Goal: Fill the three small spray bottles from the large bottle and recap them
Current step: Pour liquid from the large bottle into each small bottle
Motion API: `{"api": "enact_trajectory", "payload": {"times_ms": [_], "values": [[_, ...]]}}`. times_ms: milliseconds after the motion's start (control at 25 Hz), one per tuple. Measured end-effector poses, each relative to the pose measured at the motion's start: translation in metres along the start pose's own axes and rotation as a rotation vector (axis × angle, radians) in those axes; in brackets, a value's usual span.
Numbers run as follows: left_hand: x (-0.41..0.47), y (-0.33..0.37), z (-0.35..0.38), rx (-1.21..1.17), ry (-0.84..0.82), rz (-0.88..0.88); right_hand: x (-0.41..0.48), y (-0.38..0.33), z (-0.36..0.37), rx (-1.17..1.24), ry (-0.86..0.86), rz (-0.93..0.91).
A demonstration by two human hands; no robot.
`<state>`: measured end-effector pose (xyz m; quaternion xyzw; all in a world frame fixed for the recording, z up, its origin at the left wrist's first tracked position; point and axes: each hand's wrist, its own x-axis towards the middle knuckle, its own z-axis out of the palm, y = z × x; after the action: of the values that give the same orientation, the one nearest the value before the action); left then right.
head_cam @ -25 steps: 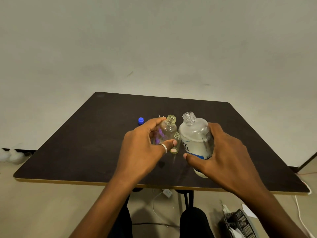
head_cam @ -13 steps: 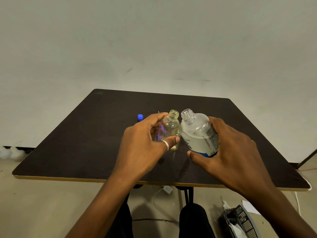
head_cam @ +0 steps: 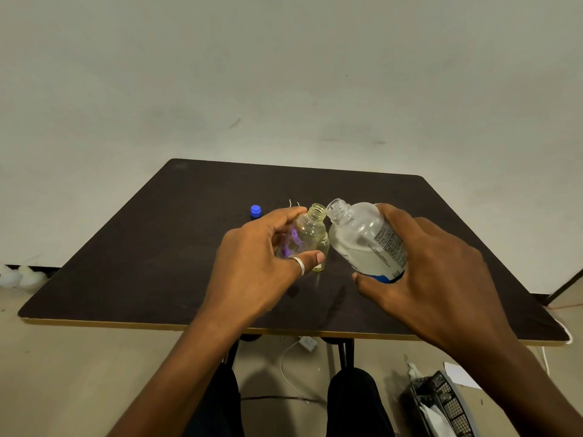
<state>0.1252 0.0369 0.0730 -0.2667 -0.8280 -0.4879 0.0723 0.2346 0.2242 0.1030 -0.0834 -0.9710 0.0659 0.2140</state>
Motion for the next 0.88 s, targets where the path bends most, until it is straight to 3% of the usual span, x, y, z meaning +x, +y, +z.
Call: {"api": "enact_trajectory", "payload": {"times_ms": [880], "values": [[0.000,-0.007,0.003,-0.016,-0.077,-0.056,0.004,0.010,-0.001,-0.110,-0.005,-0.020]]}}
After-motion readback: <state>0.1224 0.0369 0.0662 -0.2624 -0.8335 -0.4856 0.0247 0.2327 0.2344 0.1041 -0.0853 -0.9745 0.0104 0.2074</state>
